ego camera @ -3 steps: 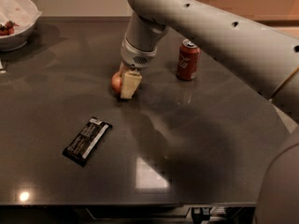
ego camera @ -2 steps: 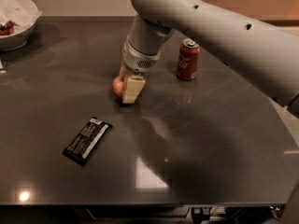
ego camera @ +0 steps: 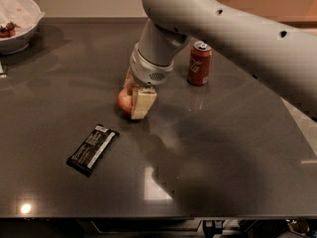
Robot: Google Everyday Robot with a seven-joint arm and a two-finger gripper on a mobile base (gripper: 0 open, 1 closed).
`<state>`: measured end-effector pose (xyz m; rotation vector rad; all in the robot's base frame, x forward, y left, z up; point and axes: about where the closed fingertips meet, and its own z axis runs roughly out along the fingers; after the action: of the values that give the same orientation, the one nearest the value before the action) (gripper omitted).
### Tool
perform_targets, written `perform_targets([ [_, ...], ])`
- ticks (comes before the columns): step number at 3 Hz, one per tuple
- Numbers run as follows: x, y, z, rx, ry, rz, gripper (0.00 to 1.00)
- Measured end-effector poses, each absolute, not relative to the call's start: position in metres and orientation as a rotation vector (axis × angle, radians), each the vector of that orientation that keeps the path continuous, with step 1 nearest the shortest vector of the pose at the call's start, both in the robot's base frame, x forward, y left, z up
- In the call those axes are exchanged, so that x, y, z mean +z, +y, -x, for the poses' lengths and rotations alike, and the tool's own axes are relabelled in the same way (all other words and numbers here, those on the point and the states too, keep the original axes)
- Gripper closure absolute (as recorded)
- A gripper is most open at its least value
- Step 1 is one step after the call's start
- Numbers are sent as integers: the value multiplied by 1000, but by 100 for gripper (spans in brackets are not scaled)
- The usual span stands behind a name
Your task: Move apple near rxbar chocolate
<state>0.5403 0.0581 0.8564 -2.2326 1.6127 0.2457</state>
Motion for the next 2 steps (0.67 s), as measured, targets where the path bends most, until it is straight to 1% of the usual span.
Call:
perform_targets([
  [1, 853, 60, -526, 276, 1579, 2259, 81],
  [2, 850, 62, -518, 297, 1559, 2273, 59],
])
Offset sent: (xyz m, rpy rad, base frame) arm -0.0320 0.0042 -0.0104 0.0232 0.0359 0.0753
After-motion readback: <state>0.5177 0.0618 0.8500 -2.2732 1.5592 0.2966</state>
